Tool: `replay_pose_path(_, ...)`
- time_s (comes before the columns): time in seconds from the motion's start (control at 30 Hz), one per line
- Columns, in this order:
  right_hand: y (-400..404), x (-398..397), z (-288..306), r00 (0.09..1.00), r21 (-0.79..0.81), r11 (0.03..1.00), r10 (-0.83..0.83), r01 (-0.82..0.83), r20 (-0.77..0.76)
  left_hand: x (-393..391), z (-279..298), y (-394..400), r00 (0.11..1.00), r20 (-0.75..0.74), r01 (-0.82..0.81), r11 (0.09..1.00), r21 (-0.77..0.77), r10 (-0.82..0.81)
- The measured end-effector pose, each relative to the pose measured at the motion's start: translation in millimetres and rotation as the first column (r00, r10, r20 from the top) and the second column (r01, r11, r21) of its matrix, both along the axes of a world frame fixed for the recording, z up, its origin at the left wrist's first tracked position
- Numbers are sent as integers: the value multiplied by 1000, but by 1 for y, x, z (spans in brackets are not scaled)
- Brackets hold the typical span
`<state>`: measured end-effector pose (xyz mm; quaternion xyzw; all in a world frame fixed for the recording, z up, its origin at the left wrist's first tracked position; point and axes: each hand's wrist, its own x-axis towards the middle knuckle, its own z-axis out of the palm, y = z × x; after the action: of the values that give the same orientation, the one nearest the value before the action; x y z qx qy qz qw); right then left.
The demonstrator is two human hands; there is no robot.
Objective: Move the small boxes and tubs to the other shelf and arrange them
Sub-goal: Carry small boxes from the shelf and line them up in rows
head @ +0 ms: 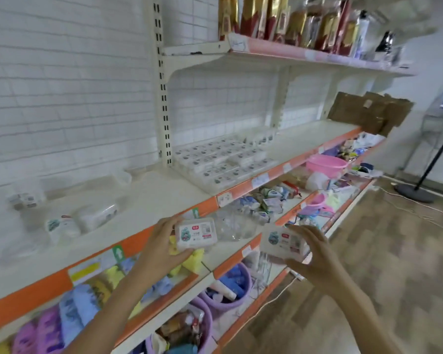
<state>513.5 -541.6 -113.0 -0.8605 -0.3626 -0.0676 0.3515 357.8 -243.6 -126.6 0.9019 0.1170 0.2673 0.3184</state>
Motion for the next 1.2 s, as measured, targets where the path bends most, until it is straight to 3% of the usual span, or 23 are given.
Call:
replay_pose_path(0.27, -98, 26, -40, 984, -1, 988, -155, 156, -92, 79, -14, -84, 985, -117, 129, 991, 28, -125)
replay_pose_path(0.57, -112, 111, -53, 975, -34, 985, -174, 171, -135, 178, -17, -100, 977, -78, 202, 978, 55, -197)
replay_pose_path(0.77, -67, 215, -21, 993, -65, 997, -54, 47, -109, 257, 0, -79, 989, -7, 151, 986, 70, -151)
replay_pose_path(0.97, -3, 308, 23, 995, -68, 993, 97, -98, -23, 311, 28, -44, 999, 51, -11, 998, 67, 7)
replay_pose_path(1.2, 88, 367, 65, 913, -31, 915, 404, -403, 54, 322, 56, 9, 962, 103, -258, 966, 37, 253)
